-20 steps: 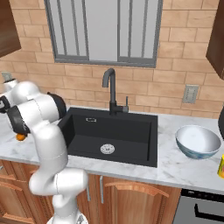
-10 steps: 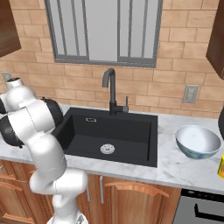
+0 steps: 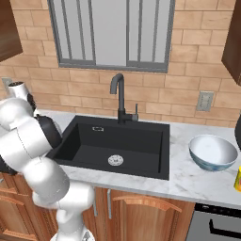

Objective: Remove the tangerine and tangerine from the sink. Then move the bowl and cup from the counter to the sink for washing.

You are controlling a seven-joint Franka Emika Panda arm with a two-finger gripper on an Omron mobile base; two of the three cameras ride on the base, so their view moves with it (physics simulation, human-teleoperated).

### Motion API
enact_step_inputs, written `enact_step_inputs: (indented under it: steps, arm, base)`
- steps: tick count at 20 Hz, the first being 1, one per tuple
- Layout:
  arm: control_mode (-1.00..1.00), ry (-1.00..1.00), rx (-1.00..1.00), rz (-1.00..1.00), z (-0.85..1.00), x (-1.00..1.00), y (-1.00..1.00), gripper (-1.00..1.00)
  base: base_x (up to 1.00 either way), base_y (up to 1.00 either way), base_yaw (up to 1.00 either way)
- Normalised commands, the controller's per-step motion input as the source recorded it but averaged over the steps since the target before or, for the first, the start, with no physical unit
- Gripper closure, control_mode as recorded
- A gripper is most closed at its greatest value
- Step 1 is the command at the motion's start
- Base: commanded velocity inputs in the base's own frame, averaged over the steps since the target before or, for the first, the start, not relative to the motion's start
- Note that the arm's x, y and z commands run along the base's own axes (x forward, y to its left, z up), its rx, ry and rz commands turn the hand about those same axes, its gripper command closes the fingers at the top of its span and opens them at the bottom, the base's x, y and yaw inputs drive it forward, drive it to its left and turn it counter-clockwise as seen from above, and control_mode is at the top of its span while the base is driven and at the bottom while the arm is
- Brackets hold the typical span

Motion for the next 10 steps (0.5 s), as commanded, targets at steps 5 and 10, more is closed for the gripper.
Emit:
enact_step_inputs:
  steps: [5,10]
  arm:
    - [-1.00,0.04,0.01,0.07,0.21,-0.18,-0.29,-1.00]
    - [-1.00,0.00,0.00,0.12,0.16,-0.21,-0.31,-1.00]
  base:
    - [0.00,0.00,0.00]
    - [0.00,0.00,0.00]
